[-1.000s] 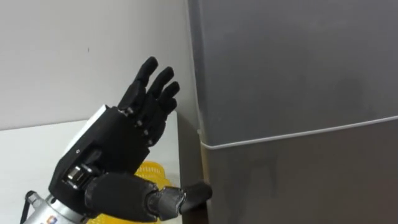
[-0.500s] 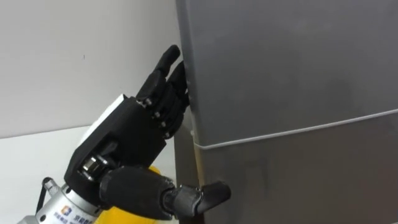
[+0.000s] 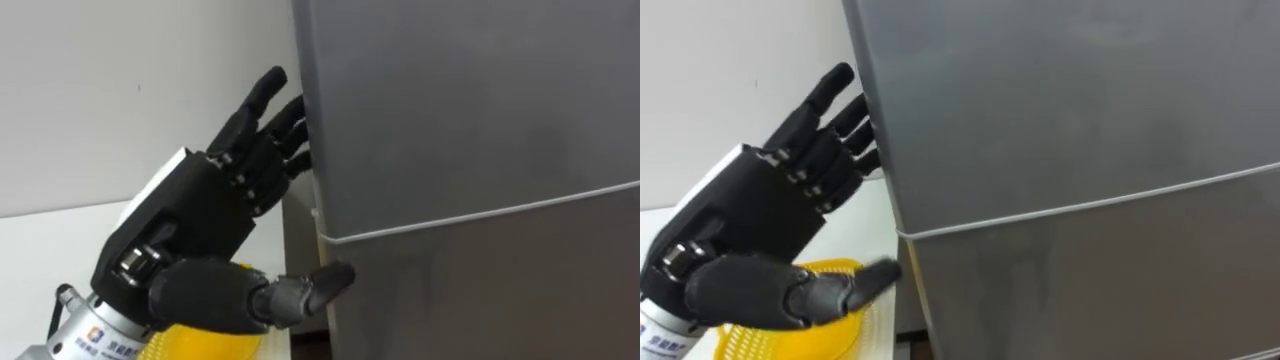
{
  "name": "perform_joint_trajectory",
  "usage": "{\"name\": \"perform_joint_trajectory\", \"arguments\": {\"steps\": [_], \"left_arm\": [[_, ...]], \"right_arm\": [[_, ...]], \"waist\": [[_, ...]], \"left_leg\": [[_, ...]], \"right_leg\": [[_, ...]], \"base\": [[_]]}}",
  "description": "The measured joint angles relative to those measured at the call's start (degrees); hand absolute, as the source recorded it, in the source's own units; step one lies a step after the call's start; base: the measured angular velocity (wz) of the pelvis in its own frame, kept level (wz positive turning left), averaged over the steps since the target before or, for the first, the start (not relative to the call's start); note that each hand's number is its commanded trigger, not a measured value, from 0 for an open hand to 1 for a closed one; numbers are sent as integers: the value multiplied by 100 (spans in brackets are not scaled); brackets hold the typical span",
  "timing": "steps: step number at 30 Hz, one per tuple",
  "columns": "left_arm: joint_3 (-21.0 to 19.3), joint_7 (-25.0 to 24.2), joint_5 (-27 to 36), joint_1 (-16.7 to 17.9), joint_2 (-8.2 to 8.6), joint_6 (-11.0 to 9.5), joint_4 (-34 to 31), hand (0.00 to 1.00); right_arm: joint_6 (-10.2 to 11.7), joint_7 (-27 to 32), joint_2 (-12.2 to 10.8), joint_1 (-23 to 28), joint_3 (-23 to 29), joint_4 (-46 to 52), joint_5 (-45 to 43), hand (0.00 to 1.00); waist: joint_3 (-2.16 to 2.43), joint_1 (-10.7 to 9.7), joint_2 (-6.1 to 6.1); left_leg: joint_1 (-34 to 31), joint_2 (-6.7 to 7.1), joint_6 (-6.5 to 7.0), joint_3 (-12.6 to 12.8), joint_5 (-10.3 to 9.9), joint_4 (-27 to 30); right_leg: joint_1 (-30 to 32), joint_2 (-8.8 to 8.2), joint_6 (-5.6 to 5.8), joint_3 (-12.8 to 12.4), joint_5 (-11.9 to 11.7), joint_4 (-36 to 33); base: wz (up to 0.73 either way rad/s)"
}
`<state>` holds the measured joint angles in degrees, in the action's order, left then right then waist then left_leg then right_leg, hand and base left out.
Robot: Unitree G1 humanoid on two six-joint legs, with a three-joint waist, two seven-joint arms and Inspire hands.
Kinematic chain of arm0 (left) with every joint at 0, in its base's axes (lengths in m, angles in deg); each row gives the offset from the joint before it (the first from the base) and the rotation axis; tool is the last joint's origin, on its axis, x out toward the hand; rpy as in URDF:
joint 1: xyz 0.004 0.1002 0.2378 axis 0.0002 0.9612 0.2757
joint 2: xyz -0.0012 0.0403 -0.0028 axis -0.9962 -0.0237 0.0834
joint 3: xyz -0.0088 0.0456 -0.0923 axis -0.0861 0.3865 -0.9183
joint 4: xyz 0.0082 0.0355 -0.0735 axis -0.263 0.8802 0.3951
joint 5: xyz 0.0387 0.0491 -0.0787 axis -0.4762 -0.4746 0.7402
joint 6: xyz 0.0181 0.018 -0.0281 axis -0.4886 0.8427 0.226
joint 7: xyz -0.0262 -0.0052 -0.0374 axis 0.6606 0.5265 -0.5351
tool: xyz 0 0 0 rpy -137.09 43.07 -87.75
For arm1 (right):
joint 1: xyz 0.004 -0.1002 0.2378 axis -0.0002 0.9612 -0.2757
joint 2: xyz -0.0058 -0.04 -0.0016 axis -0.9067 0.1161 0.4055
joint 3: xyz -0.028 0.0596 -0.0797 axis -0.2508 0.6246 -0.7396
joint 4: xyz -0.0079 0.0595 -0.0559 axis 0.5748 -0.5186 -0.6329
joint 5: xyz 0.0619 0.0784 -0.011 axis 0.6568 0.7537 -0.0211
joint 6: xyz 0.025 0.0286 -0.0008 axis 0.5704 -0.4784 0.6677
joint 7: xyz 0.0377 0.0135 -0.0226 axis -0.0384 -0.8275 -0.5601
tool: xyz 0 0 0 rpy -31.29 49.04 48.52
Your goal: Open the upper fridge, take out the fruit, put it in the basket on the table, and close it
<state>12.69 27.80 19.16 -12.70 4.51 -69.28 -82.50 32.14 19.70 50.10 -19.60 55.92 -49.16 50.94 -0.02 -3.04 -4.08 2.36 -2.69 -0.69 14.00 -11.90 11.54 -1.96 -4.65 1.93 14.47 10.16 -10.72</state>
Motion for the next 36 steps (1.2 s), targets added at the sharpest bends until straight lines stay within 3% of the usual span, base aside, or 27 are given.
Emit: {"name": "perform_joint_trajectory", "arguments": {"steps": [1,2,18,28,36], "left_arm": [[9,-1,28,0,3,-9,0,51],[16,-19,68,0,4,-20,-2,0],[413,-646,307,-3,13,-35,-35,0],[438,-835,346,-3,2,-35,-35,0],[775,-838,764,-119,-70,4,-36,0]], "right_arm": [[-11,-12,1,-3,0,1,-3,0],[-17,-43,1,-16,0,1,-8,0],[-16,-151,0,-25,0,0,-8,0],[-15,-149,0,-19,-8,0,-8,0],[-17,-100,9,-26,-60,37,55,0]], "waist": [[0,3,0],[1,2,0],[17,-7,-30],[18,-40,-40],[15,-127,-36]], "left_leg": [[0,1,0,-2,0,0],[0,7,0,-2,0,0],[11,31,0,1,0,13],[28,29,1,14,0,13],[26,30,1,13,0,13]], "right_leg": [[0,-3,2,0,1,0],[-1,-10,7,-1,4,-2],[-2,-21,18,-15,8,-5],[4,-23,18,-27,8,-14],[2,-20,18,-29,9,6]], "base": [[0],[0],[0],[0],[0]]}}
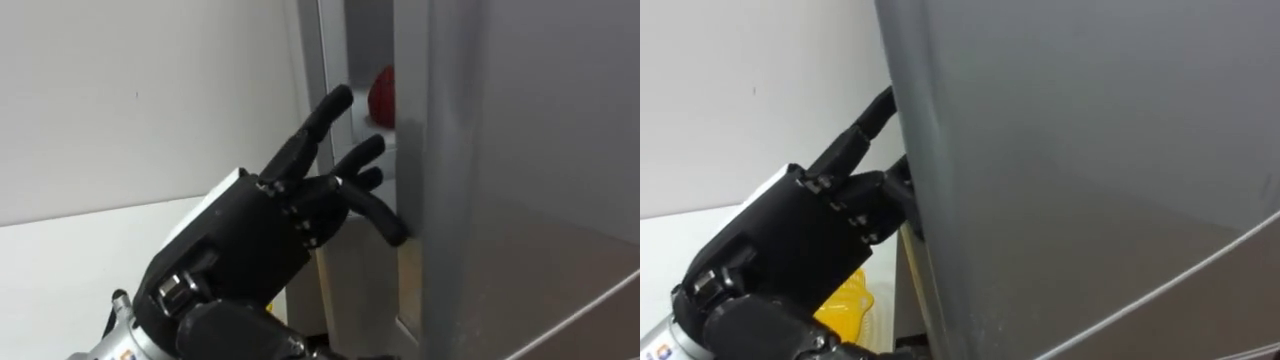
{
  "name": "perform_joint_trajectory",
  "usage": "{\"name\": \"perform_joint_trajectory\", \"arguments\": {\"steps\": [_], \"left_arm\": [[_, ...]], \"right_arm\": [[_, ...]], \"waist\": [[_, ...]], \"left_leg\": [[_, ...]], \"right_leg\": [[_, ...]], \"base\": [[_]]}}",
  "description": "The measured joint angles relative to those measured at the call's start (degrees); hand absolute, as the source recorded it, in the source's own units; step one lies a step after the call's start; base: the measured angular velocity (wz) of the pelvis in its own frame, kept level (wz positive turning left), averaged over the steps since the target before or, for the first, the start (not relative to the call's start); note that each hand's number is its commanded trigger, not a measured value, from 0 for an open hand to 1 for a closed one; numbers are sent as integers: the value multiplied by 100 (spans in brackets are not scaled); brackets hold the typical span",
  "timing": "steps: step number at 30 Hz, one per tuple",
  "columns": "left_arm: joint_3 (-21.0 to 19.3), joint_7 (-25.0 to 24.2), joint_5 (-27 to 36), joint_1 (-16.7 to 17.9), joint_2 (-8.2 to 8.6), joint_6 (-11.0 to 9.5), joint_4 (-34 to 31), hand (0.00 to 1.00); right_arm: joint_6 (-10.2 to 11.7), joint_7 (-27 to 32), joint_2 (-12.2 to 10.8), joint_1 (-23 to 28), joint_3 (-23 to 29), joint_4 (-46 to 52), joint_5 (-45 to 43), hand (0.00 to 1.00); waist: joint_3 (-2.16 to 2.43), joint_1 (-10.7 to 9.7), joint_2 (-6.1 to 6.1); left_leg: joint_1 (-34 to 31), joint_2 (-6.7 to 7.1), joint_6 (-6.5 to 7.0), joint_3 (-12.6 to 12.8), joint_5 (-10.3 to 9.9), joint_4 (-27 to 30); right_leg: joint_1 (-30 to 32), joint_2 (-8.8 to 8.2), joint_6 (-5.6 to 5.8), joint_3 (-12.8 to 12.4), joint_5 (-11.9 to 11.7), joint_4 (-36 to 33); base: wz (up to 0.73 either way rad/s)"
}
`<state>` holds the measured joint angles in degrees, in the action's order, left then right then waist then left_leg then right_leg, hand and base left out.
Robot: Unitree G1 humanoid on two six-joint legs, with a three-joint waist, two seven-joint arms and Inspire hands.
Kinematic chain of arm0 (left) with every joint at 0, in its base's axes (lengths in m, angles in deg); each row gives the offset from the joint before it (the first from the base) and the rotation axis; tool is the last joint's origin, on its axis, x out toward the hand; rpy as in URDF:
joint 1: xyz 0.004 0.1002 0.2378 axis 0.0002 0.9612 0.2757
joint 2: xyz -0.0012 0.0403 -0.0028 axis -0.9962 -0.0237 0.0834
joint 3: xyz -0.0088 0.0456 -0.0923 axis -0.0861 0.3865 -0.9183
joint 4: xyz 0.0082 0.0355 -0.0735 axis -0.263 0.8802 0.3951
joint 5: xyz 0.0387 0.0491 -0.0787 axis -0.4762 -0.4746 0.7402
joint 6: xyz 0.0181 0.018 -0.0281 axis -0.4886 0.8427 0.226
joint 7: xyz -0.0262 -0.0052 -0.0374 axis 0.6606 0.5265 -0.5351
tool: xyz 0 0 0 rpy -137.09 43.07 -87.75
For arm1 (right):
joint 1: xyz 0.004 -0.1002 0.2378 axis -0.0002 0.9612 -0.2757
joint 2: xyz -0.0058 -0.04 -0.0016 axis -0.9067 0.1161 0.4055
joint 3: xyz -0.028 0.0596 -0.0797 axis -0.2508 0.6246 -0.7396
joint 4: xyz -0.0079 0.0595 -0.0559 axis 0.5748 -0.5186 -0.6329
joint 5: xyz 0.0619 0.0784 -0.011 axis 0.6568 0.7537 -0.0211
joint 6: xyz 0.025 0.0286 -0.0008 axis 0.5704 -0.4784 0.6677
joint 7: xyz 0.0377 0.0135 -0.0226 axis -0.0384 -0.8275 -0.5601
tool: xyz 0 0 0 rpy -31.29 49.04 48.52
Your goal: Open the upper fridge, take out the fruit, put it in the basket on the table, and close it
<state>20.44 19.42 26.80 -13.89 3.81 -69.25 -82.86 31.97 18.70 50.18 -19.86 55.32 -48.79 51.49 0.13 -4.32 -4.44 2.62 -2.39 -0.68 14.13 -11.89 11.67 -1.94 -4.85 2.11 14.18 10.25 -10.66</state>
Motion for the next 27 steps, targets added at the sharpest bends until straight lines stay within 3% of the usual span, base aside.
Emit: {"name": "perform_joint_trajectory", "arguments": {"steps": [13,18,27], "left_arm": [[1002,-385,-41,-717,11,7,-7,0],[1137,-449,-38,-934,62,7,-15,0],[1378,-439,-40,-1004,226,7,-56,0]], "right_arm": [[58,137,101,-250,-223,-270,17,0],[54,198,102,-248,-223,-430,3,0],[54,260,100,-174,-224,-463,27,0]], "waist": [[-3,-156,-104],[12,-282,-147],[2,-525,-151]], "left_leg": [[-4,0,0,-14,0,0],[0,-2,0,8,0,0],[89,-9,-1,146,0,-37]], "right_leg": [[-10,4,-1,-3,-1,9],[-8,6,-1,-30,-1,7],[-8,18,-3,-168,-3,-11]], "base": [[-1],[0],[-8]]}}
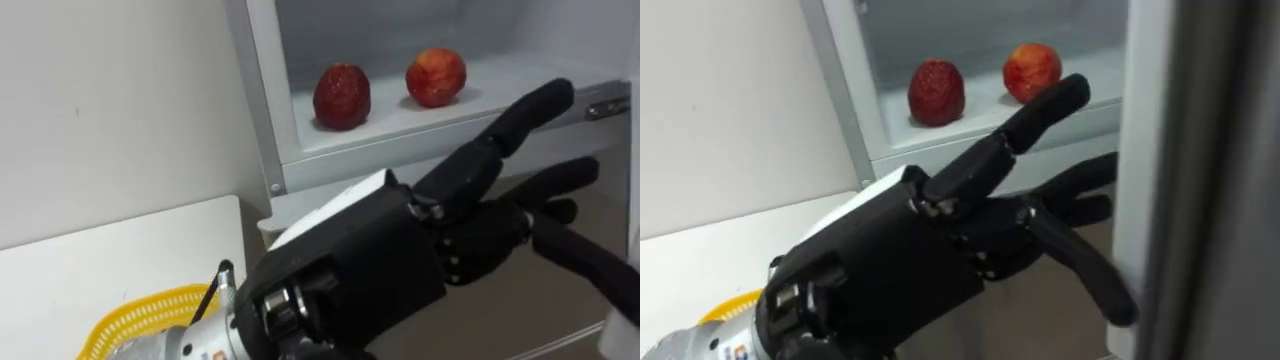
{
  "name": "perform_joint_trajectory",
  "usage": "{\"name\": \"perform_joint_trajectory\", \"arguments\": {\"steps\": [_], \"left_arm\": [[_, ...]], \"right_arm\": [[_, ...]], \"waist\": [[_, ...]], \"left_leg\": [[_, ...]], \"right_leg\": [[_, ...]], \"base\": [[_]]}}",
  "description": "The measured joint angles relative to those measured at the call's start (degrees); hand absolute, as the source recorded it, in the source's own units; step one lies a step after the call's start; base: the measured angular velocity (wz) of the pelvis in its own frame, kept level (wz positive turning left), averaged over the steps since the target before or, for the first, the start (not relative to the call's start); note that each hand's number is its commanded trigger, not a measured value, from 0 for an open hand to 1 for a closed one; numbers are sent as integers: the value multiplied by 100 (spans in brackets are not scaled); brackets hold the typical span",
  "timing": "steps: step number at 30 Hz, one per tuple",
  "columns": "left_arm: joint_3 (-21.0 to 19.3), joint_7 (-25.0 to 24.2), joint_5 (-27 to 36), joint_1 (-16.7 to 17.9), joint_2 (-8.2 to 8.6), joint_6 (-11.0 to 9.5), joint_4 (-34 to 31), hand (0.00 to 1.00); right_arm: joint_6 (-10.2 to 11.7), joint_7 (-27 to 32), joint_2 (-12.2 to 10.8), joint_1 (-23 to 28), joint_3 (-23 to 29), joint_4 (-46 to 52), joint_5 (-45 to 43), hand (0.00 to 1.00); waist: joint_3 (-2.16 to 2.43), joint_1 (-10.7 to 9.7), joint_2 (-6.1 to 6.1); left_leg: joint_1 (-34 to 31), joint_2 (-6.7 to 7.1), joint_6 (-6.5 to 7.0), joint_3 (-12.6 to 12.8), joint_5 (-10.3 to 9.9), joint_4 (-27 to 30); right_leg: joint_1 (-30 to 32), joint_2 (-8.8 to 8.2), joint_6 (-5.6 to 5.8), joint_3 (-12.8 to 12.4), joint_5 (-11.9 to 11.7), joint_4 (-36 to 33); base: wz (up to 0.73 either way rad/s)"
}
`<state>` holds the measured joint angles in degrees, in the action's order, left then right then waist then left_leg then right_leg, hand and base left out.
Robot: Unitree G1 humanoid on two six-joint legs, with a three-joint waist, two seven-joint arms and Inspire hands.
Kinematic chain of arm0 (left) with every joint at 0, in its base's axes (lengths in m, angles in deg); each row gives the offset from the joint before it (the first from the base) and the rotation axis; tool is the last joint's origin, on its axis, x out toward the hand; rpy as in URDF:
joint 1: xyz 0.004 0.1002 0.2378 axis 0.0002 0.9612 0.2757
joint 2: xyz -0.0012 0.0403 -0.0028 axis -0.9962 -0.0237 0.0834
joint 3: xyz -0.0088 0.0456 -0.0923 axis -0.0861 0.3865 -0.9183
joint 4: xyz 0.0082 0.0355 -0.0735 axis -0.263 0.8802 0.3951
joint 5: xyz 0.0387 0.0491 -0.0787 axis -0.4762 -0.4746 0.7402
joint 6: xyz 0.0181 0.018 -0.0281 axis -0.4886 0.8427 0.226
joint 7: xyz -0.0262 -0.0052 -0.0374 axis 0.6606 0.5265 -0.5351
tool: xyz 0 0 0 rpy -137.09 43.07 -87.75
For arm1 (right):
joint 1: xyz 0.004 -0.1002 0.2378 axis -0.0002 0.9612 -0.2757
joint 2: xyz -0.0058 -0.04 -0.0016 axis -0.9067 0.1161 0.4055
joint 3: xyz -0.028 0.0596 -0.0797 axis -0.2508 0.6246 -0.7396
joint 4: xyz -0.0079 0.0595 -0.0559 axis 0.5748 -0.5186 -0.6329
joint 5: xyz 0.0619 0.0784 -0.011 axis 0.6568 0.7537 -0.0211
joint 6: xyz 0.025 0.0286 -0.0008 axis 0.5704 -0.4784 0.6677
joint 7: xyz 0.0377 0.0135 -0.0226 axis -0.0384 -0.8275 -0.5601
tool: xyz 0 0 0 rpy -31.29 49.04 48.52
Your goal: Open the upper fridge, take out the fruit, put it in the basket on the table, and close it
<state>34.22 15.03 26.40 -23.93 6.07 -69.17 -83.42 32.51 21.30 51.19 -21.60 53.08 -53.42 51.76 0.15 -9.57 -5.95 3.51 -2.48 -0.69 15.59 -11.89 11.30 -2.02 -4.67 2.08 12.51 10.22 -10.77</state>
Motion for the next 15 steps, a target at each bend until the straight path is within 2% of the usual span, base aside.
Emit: {"name": "perform_joint_trajectory", "arguments": {"steps": [5,10,15], "left_arm": [[210,13,0,-127,30,1,-2,0],[562,11,3,-346,105,1,1,0],[978,4,-114,-611,340,8,6,0]], "right_arm": [[0,-5,2,-6,-158,-33,108,0],[1,-14,-1,-162,-173,-85,82,0],[1,-27,5,-272,-406,-65,80,0]], "waist": [[-16,5,27],[-17,-118,31],[-16,-188,33]], "left_leg": [[8,-1,0,16,0,0],[-54,2,0,18,0,1],[-84,-6,0,12,0,6]], "right_leg": [[45,8,5,-81,5,2],[105,12,11,-103,-6,-1],[139,24,2,-134,-12,-12]], "base": [[-5],[-2],[-4]]}}
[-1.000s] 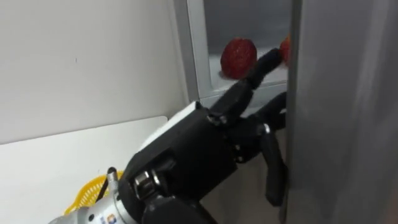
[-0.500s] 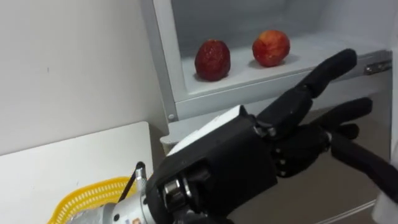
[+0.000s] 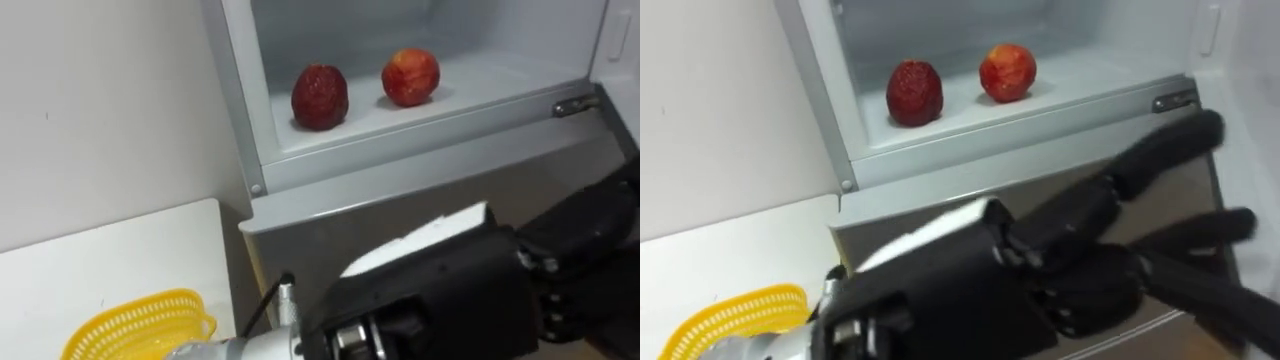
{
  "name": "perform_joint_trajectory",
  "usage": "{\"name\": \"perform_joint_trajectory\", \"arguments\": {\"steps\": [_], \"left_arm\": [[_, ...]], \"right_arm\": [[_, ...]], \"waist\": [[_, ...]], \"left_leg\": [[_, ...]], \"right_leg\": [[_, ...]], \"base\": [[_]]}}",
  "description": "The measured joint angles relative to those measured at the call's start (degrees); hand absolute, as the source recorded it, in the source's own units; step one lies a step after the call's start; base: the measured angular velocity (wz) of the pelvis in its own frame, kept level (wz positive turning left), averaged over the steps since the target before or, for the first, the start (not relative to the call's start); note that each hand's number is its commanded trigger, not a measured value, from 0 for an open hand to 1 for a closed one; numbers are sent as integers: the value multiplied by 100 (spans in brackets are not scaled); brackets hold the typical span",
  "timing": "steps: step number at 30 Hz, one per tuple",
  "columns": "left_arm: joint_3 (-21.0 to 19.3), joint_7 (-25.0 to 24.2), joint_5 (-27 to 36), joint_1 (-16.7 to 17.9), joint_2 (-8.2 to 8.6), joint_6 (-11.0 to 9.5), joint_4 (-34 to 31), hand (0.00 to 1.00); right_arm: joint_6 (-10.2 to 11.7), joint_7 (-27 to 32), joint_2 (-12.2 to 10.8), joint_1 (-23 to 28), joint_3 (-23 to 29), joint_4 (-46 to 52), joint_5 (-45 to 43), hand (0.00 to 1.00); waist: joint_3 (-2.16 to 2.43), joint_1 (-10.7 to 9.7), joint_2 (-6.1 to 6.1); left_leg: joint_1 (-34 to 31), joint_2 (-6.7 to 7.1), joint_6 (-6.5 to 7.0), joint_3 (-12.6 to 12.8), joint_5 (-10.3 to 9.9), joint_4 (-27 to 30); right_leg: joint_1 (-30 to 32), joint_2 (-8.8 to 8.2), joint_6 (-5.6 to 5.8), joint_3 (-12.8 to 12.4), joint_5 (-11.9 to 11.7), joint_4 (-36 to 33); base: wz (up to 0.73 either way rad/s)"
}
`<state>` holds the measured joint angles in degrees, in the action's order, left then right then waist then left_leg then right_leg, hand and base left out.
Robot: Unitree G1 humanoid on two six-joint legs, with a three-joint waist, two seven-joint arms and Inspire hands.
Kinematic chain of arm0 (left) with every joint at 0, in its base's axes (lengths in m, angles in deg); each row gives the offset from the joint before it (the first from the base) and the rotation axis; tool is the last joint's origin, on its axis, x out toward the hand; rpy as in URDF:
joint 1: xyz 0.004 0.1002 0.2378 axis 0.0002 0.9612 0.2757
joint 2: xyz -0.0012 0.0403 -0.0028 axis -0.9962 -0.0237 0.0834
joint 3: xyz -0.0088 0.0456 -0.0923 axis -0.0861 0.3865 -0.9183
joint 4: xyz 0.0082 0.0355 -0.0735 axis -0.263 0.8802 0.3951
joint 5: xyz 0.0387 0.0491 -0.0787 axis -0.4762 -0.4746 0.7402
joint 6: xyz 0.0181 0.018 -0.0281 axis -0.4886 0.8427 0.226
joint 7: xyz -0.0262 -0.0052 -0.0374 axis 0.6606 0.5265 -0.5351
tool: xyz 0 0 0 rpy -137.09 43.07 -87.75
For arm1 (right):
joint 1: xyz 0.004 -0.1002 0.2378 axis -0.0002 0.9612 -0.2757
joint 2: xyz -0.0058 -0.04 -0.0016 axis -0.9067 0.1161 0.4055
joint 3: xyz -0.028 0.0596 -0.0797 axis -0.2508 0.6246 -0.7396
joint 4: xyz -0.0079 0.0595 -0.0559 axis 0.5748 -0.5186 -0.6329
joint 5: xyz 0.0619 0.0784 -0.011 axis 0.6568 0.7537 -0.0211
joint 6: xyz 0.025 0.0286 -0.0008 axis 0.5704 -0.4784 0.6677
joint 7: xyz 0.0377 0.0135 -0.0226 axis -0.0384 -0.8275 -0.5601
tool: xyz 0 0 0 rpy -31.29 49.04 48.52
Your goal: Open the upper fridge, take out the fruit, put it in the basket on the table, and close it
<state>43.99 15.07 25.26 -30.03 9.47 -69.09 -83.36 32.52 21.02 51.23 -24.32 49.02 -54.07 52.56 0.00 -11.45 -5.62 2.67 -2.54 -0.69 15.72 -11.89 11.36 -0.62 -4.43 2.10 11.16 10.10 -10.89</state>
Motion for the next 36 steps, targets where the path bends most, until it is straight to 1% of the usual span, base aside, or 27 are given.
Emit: {"name": "perform_joint_trajectory", "arguments": {"steps": [1,3,4,6,10,11,13,14,16,17,20,25,27,29,32,36], "left_arm": [[32,-1,-9,-52,33,5,10,0],[87,-2,-13,-287,166,14,65,0],[109,-3,-13,-336,198,14,74,0],[211,-14,-4,-462,332,15,82,0],[399,-19,48,-497,404,17,98,0],[429,-12,48,-526,429,20,118,0],[529,10,39,-680,527,20,250,0],[618,93,35,-789,606,20,340,0],[699,201,35,-890,674,20,426,0],[752,254,34,-959,738,20,486,0],[900,393,33,-1073,849,22,572,0],[998,580,-17,-1174,944,25,650,0],[1036,643,-15,-1185,1041,25,745,0],[1039,678,-15,-1197,1079,25,784,0],[1039,737,-16,-1207,1080,25,784,0],[1042,818,-28,-1335,1080,26,784,0]], "right_arm": [[-1,-8,0,-20,-18,0,0,0],[5,-54,-1,-113,-115,-8,3,0],[6,-56,-2,-128,-141,-12,4,0],[11,-53,-2,-146,-280,-10,36,0],[6,-77,-1,-175,-463,-9,130,0],[5,-98,-2,-203,-480,-13,187,0],[8,-98,0,-235,-490,-16,220,0],[12,-93,0,-263,-492,-18,233,0],[16,-78,-1,-298,-556,-16,237,0],[23,-35,-2,-299,-608,-8,235,0],[8,-25,-1,-300,-665,-12,234,0],[7,11,0,-303,-717,-7,231,0],[10,19,-1,-307,-718,17,233,0],[8,18,-1,-305,-720,20,234,0],[5,19,-2,-305,-721,32,234,0],[6,29,-1,-304,-721,99,233,0]], "waist": [[0,-9,0],[0,-87,14],[1,-98,19],[-4,-111,39],[-12,-188,52],[-12,-254,52],[-12,-289,52],[-12,-320,52],[-11,-396,51],[-11,-417,49],[-9,-430,45],[-8,-519,43],[-7,-562,43],[-4,-579,37],[0,-609,32],[0,-612,31]], "left_leg": [[-4,-1,0,0,0,-1],[-4,-12,0,-1,0,-2],[1,-27,0,-1,0,-2],[13,-62,-2,0,-1,-2],[11,-84,-2,6,-1,0],[14,-80,-2,6,-1,-1],[13,-77,-3,2,-2,0],[11,-72,-3,3,-2,-1],[12,-71,-3,6,-2,-1],[8,-73,-3,7,-2,-1],[-4,-74,-3,16,-1,0],[-9,-81,-3,158,-2,2],[-5,-83,-3,202,-2,3],[5,-83,-3,260,-2,7],[4,-86,-3,286,-2,21],[6,-91,-3,288,-2,26]], "right_leg": [[5,0,-2,0,-1,2],[9,3,-7,-1,-5,4],[6,4,-10,-1,-6,4],[-34,22,-18,-1,-13,14],[-32,47,-23,-2,-14,29],[-18,47,-24,-5,-14,45],[-16,46,-25,-20,-14,53],[-15,42,-25,-21,-14,52],[-16,40,-25,-20,-14,44],[-8,42,-25,-21,-14,37],[18,52,-29,-41,-16,24],[34,52,-37,-60,-21,23],[47,51,-37,-103,-21,21],[56,54,-37,-147,-21,19],[56,58,-39,-169,-22,12],[55,58,-39,-169,-23,15]], "base": [[-5],[-4],[-6],[-6],[0],[0],[0],[0],[0],[0],[-3],[-2],[-8],[-12],[-5],[0]]}}
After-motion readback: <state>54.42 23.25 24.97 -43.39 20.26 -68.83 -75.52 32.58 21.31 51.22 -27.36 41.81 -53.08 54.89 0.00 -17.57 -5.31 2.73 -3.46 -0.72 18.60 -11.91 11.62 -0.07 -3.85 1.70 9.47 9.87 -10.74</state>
